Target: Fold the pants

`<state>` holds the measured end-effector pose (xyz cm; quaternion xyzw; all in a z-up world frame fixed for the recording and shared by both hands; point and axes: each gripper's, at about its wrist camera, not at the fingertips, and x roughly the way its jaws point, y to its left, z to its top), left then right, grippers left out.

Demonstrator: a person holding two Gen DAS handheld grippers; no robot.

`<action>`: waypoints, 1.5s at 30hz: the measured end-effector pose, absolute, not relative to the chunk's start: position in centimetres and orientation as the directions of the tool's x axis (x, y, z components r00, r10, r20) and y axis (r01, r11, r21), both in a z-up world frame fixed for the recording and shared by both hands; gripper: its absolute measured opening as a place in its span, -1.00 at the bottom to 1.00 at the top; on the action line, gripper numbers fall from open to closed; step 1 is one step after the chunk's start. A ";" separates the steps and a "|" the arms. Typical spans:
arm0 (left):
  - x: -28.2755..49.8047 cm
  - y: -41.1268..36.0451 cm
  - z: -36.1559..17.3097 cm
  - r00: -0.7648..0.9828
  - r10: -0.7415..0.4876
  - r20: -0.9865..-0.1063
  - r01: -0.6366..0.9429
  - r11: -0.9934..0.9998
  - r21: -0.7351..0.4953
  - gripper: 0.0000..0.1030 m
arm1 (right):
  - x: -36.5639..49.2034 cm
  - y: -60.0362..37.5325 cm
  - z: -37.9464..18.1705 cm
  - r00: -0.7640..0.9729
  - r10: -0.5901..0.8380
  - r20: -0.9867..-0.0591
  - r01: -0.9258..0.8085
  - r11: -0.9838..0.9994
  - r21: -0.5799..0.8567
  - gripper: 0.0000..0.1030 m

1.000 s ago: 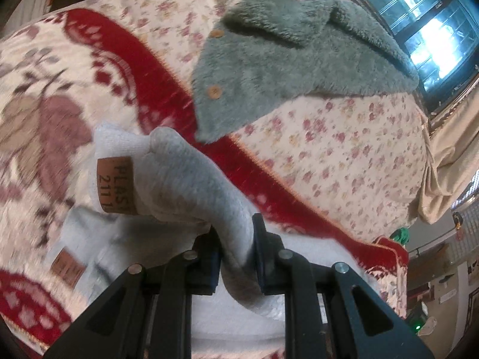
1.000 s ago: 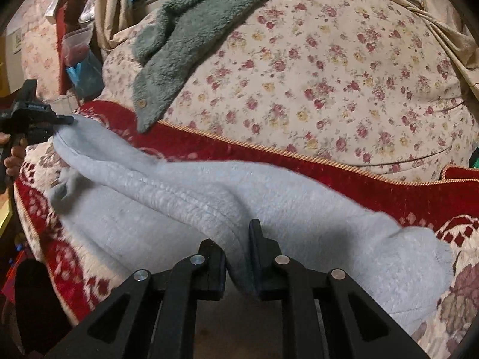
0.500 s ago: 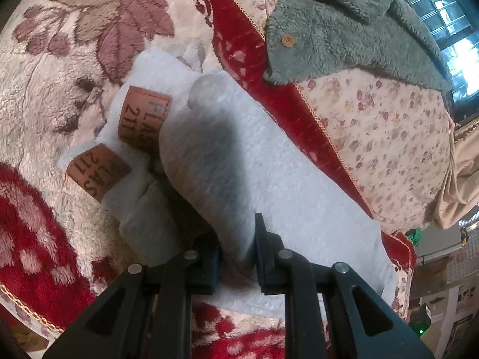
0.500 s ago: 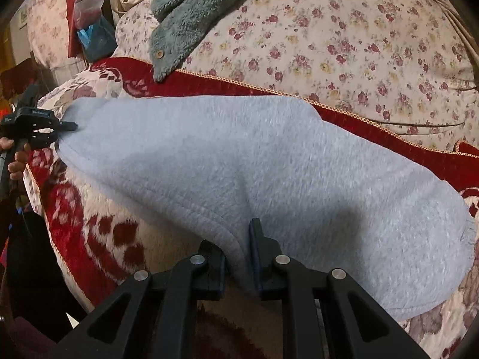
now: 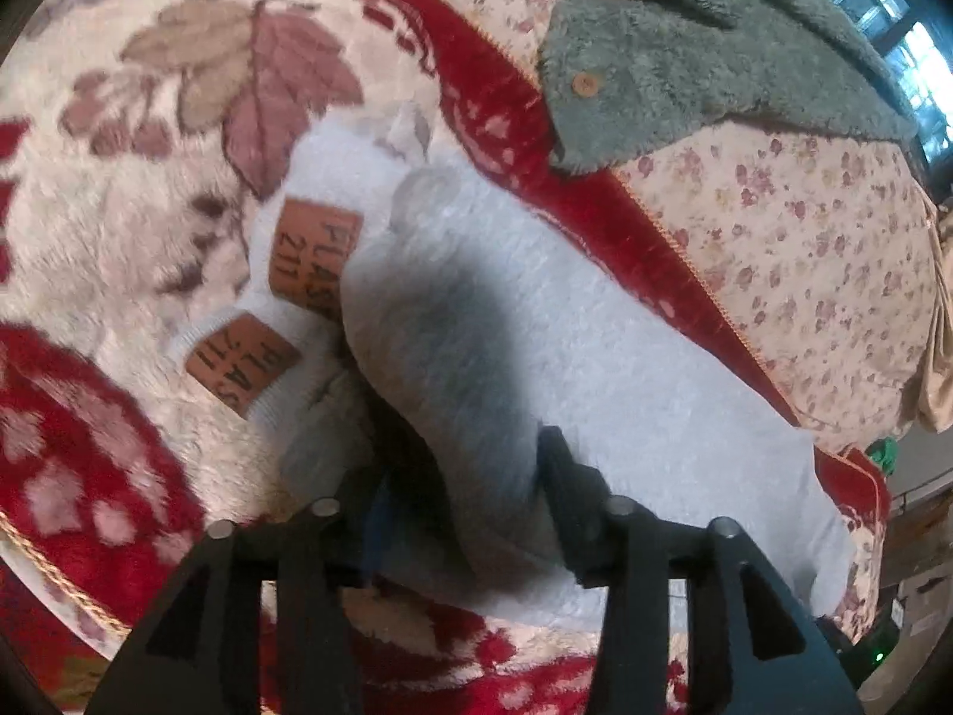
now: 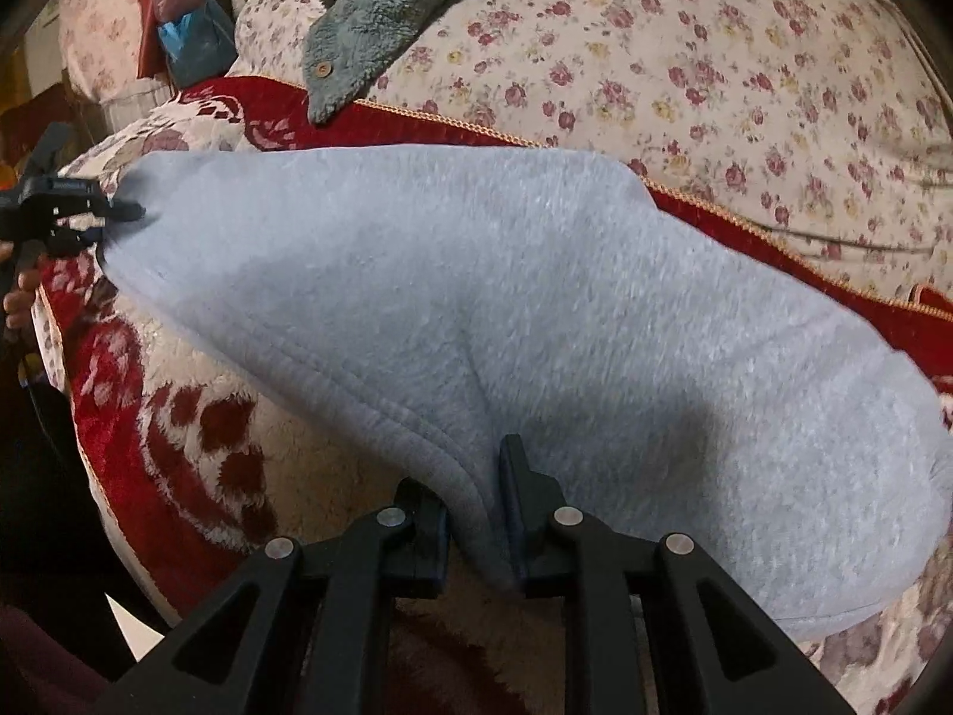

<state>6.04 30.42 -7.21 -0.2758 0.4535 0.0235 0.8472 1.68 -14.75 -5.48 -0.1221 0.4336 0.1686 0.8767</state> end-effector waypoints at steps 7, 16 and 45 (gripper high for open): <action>4.5 32.6 -5.1 0.627 -0.132 -0.768 -0.320 0.855 -0.408 0.43 | 1.5 -13.9 -2.5 0.614 0.159 -0.773 -0.398 0.908 -0.129 -0.55; 5.2 37.3 -6.3 0.686 -0.265 -0.678 -0.361 0.685 -0.633 0.62 | 0.5 -12.0 -1.3 0.599 0.093 -0.795 -0.479 0.838 -0.262 -0.48; 10.6 41.5 -11.2 0.710 -0.341 -0.617 -0.355 0.583 -0.731 0.62 | 6.2 6.0 -2.5 0.241 0.685 -0.688 -0.683 0.623 0.382 -0.43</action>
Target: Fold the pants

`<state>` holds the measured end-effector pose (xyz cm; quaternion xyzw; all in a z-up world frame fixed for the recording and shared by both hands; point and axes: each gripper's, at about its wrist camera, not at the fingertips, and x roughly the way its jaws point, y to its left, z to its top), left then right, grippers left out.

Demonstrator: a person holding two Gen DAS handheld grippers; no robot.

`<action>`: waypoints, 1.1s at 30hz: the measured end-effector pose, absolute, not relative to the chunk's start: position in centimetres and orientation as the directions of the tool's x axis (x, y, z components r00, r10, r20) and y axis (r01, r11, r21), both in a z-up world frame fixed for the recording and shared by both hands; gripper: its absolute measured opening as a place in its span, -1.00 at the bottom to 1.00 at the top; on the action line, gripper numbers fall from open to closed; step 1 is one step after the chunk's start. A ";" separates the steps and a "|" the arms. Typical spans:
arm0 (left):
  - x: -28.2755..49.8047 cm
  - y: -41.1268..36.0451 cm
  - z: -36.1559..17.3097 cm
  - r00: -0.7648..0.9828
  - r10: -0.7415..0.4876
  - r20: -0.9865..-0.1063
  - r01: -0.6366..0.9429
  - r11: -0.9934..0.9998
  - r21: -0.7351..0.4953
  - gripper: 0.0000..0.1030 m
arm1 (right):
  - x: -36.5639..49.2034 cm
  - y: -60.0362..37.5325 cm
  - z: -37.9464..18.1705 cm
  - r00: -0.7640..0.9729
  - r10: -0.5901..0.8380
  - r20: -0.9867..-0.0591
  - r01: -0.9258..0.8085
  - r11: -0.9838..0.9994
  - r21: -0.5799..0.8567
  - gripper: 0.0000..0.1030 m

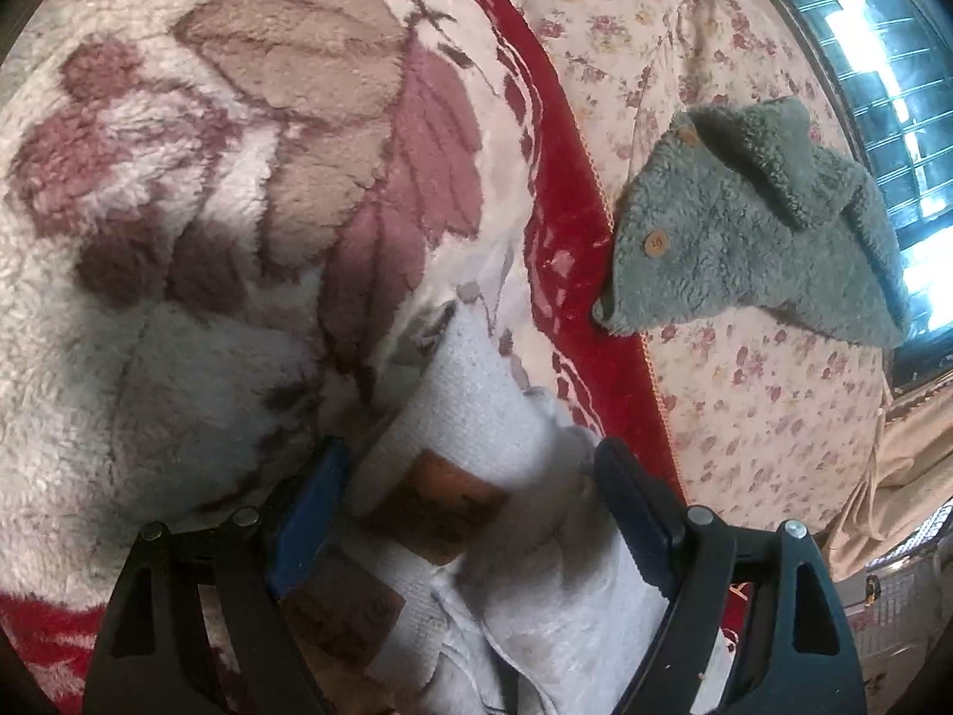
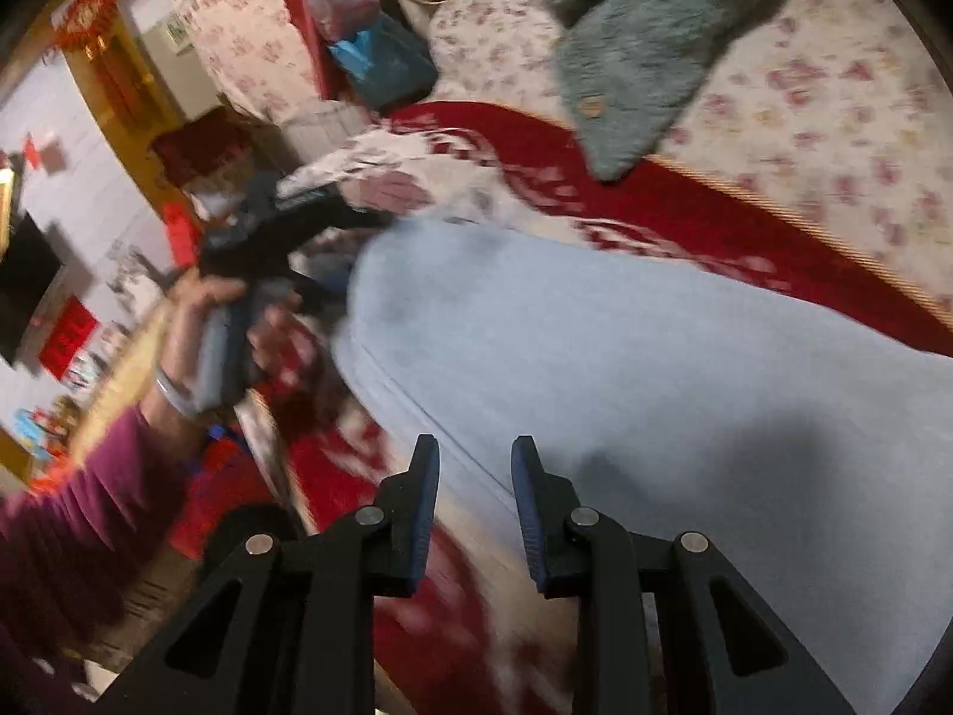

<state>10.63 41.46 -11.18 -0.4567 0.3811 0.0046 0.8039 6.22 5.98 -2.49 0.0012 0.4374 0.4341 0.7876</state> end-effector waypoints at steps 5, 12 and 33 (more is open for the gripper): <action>11.3 41.0 -11.1 0.685 -0.362 -0.632 -0.332 0.616 -0.714 0.51 | 6.7 12.7 -3.9 0.184 0.723 -0.666 -0.726 0.557 0.403 -0.27; 11.5 41.2 -11.3 0.682 -0.390 -0.619 -0.319 0.603 -0.731 0.50 | 8.4 18.4 -6.6 0.275 0.611 -0.742 -0.743 0.625 0.239 -0.17; 9.1 40.5 -4.9 0.657 -0.452 -0.603 -0.178 0.684 -0.707 -0.55 | 9.7 13.0 -4.6 0.053 0.825 -0.563 -0.628 0.466 0.624 -0.51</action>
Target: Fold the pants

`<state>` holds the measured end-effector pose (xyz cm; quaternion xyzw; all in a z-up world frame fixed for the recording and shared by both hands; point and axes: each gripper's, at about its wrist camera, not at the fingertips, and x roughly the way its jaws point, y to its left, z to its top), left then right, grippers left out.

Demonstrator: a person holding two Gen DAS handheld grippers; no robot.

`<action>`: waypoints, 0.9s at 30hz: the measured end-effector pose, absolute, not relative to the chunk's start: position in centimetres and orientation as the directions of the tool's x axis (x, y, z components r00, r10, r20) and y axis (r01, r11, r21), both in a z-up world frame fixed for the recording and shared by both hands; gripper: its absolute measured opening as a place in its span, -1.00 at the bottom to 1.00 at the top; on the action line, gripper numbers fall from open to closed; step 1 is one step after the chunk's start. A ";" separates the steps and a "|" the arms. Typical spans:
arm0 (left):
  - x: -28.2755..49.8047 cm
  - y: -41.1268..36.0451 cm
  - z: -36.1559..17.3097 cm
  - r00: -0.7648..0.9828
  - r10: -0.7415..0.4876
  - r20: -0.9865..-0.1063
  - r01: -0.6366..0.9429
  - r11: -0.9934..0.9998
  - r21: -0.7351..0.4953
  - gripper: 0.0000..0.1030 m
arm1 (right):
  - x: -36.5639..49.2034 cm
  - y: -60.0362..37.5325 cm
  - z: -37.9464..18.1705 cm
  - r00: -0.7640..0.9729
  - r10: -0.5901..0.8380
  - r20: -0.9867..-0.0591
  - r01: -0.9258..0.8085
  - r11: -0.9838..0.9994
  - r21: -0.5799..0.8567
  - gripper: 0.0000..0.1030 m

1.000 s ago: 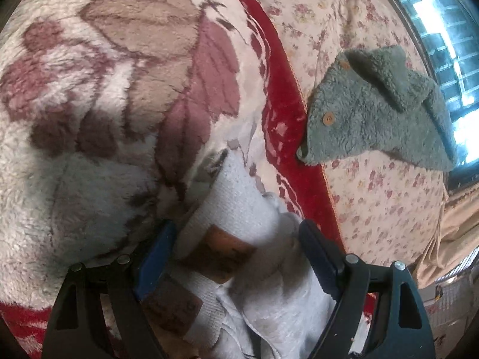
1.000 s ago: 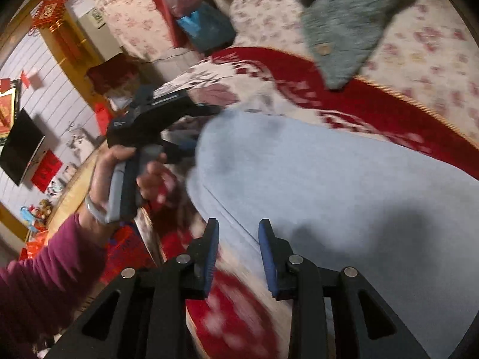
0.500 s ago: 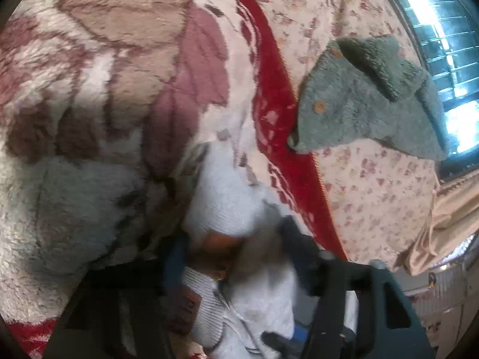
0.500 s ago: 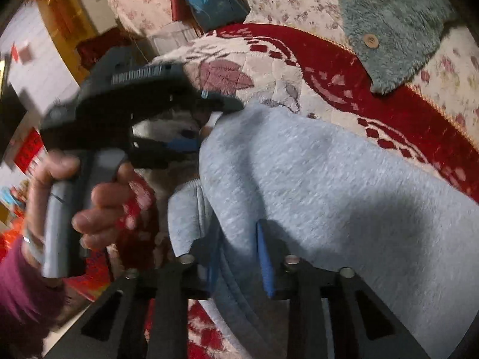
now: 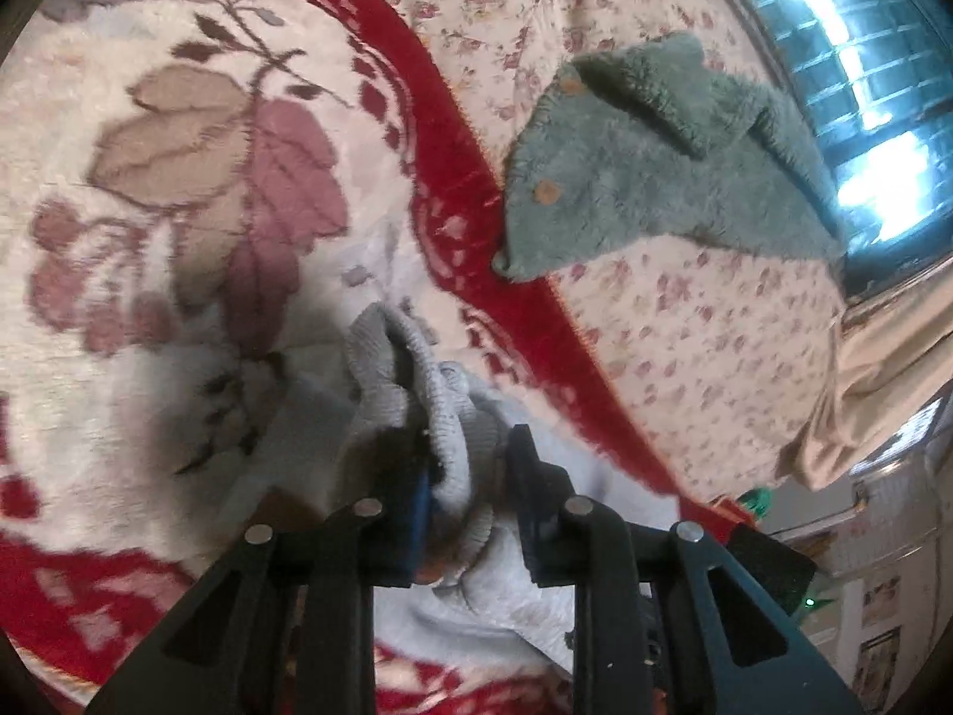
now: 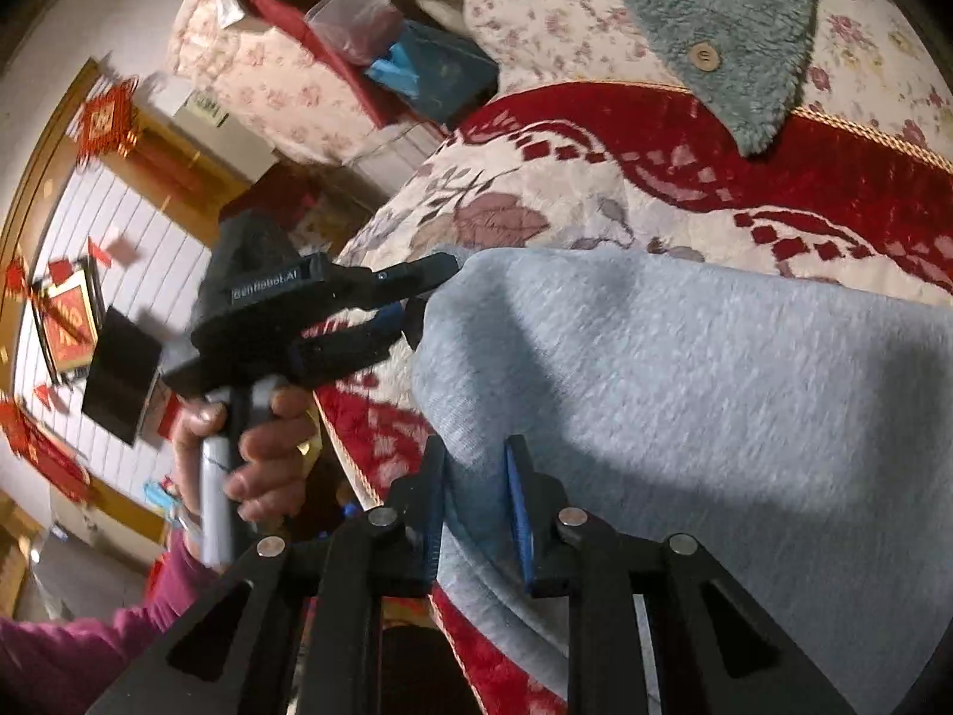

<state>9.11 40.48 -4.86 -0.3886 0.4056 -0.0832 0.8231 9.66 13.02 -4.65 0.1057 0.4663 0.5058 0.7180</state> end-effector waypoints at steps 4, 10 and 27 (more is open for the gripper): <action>8.2 42.8 -6.7 0.601 -0.189 -0.777 -0.386 0.783 -0.489 -0.38 | 8.2 15.7 -7.3 0.051 0.693 -0.719 -0.691 0.545 0.475 -0.39; 6.1 41.2 -4.3 0.692 -0.278 -0.667 -0.265 0.761 -0.592 0.43 | 8.0 12.9 -4.3 0.267 0.685 -0.678 -0.701 0.621 0.351 -0.38; 9.3 31.3 -6.9 0.576 -0.246 -0.780 -0.209 0.877 -0.432 0.64 | 9.8 1.6 -6.3 0.457 0.475 -0.752 -0.502 0.836 0.223 -0.33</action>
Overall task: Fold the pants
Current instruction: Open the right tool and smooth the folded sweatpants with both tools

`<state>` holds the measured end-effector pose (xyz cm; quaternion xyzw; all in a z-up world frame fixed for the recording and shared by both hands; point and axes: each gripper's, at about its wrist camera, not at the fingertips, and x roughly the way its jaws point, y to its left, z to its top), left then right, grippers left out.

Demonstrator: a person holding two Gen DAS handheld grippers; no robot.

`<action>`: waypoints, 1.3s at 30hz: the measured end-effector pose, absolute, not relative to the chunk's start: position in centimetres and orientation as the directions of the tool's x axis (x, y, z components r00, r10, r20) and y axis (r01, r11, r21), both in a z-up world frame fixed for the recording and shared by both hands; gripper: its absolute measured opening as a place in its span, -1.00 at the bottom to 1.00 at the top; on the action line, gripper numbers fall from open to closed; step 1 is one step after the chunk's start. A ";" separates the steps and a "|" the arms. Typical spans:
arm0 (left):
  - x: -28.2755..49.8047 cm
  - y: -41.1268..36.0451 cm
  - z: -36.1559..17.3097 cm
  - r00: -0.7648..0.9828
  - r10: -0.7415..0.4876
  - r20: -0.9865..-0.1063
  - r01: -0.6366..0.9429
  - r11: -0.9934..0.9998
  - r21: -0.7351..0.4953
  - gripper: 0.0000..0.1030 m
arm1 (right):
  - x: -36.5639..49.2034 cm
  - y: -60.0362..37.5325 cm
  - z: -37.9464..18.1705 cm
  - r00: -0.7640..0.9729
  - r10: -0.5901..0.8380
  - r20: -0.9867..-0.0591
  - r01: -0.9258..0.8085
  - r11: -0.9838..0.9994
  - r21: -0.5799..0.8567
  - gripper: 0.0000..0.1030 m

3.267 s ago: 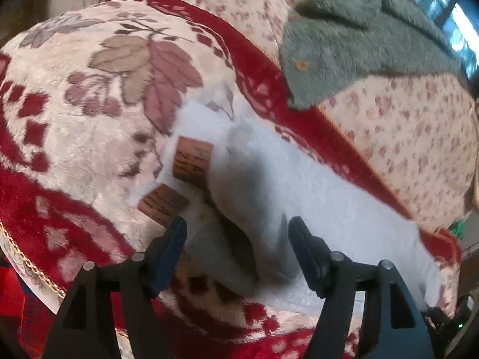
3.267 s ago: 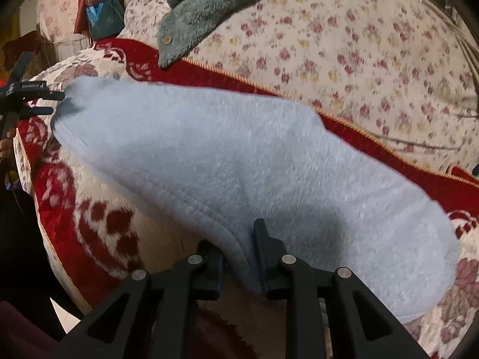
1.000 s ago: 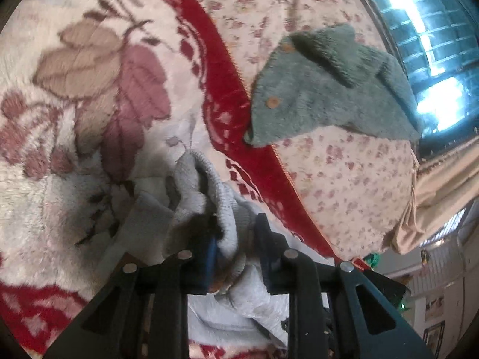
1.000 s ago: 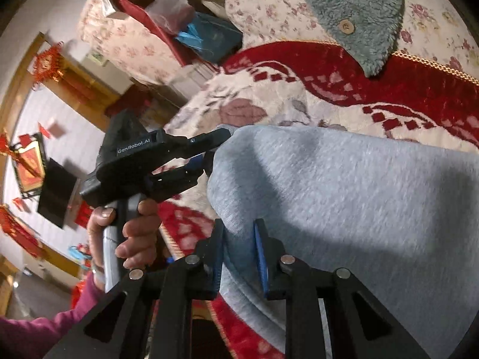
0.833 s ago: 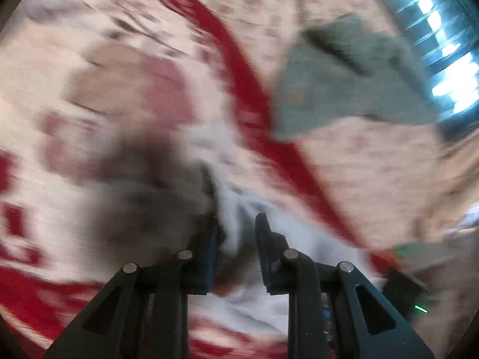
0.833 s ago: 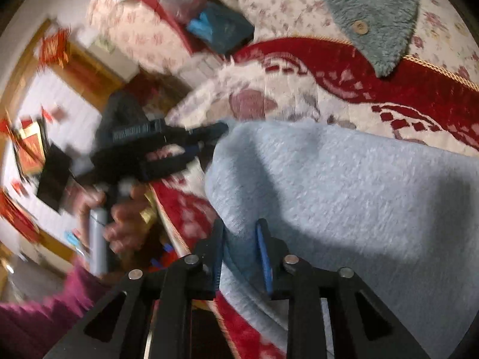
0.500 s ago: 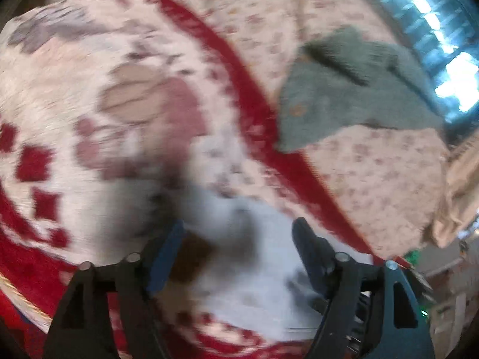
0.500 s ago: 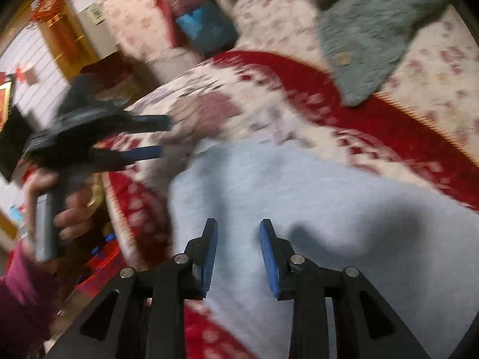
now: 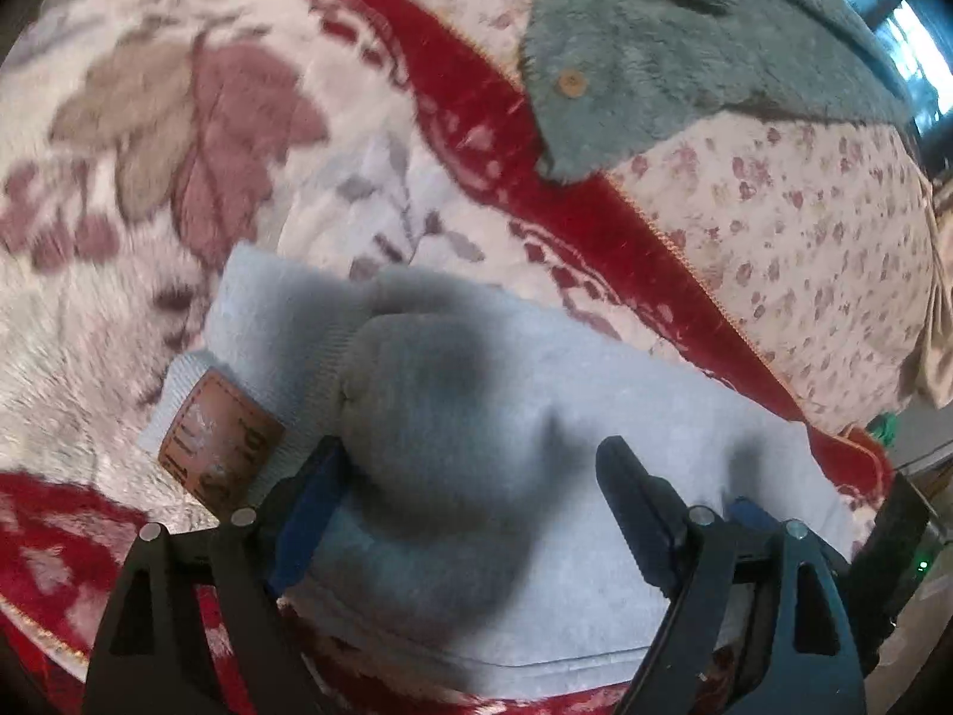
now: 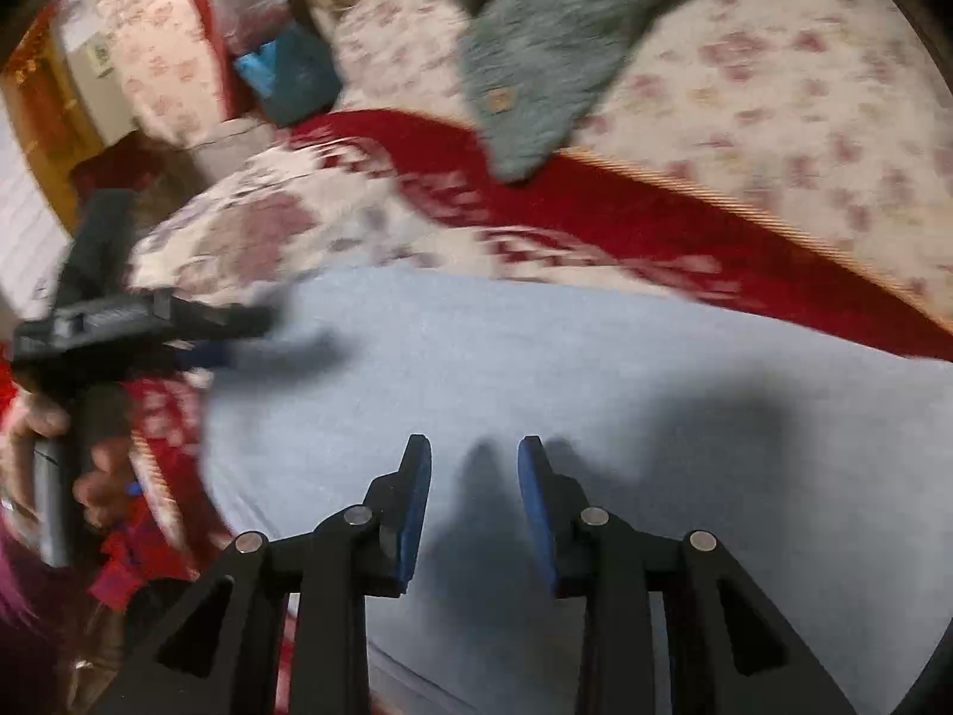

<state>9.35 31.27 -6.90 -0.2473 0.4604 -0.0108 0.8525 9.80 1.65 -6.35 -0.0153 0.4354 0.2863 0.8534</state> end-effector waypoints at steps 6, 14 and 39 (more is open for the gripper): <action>9.9 28.1 -7.1 0.564 -0.166 -0.809 -0.237 0.906 -0.351 0.74 | 9.8 -4.4 -7.0 0.409 0.512 -0.756 -0.439 0.836 0.329 -0.28; 11.2 23.1 -2.0 0.669 -0.206 -0.715 -0.145 0.907 -0.396 0.77 | 11.7 -15.4 -2.9 0.596 0.284 -0.751 -0.254 0.954 0.159 0.06; 20.8 -1.6 -1.9 0.452 -0.486 -0.748 0.252 0.874 -0.415 0.80 | 7.4 -32.4 -3.5 0.585 0.109 -0.804 -0.026 0.993 0.116 0.20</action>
